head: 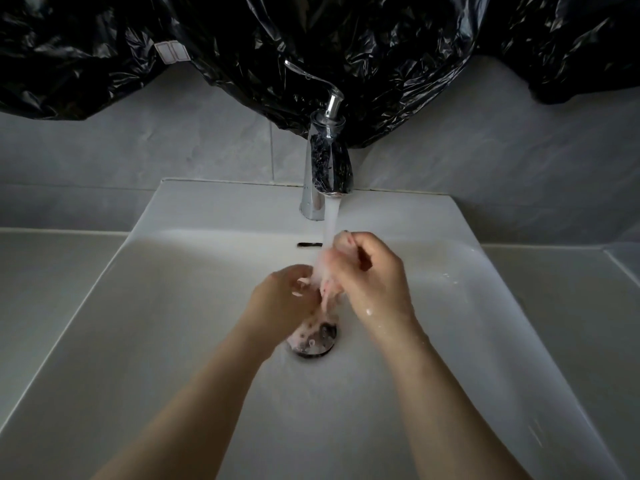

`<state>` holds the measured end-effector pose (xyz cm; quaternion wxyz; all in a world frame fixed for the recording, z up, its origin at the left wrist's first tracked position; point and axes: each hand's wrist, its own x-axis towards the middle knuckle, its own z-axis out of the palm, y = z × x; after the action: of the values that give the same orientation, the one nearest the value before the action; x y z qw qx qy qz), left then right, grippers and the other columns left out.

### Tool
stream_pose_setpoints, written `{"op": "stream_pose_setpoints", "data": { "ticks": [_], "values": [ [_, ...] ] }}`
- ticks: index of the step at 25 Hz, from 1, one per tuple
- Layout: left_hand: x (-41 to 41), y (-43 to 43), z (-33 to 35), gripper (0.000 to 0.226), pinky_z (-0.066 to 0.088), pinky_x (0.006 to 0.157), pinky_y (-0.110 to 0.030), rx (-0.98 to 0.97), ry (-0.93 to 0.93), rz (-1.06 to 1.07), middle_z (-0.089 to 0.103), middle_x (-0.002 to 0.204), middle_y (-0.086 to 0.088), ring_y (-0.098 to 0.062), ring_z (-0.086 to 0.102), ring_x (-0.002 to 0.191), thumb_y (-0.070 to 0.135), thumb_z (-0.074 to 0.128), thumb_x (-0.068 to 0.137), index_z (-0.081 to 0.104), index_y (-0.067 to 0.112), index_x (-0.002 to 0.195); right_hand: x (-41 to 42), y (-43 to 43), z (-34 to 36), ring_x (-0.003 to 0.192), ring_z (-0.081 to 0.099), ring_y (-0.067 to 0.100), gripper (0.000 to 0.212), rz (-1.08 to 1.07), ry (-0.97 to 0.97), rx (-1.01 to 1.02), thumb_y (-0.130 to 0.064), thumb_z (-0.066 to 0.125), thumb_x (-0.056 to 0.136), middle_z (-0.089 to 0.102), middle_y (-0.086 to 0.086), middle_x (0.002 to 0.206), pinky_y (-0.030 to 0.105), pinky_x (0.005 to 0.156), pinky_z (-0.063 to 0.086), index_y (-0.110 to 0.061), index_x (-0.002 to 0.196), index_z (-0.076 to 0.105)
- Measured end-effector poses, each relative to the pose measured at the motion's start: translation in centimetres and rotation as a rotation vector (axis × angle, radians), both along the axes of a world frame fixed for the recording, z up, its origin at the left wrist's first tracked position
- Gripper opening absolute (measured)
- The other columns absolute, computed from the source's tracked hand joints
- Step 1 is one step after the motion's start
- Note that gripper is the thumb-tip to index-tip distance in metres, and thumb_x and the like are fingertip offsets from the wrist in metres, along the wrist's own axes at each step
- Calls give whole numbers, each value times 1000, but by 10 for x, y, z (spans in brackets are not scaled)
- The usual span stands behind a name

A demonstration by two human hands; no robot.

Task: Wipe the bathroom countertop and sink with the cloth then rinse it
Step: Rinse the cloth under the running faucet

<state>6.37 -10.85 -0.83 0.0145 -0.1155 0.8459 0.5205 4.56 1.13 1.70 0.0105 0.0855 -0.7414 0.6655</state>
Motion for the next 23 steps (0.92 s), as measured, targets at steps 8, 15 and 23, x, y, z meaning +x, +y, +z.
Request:
{"op": "stream_pose_setpoints", "data": {
  "ticks": [8,15,23],
  "values": [
    [2,-2,25,20,52,60,-29,1005,-142,117,61,68,-14,-24,60,59,16,49,82,58,0,89,7,-21,-18,88,65,20,37,-12,-671,-234,-49,37,97,70,2,102,31,63,53,-26,104,64],
    [8,17,20,58,39,53,-25,858,-314,159,57,55,-1,-16,53,52,58,36,91,62,16,62,22,-32,-14,90,55,15,17,-54,96,323,-41,48,94,49,-13,89,31,73,45,-24,90,53],
    [0,29,27,33,35,35,-19,310,53,217,50,47,1,-8,46,35,20,47,95,51,11,63,8,-34,-6,70,67,28,41,-163,-344,20,-46,44,88,64,2,63,37,58,53,-17,65,61]
  ]
}}
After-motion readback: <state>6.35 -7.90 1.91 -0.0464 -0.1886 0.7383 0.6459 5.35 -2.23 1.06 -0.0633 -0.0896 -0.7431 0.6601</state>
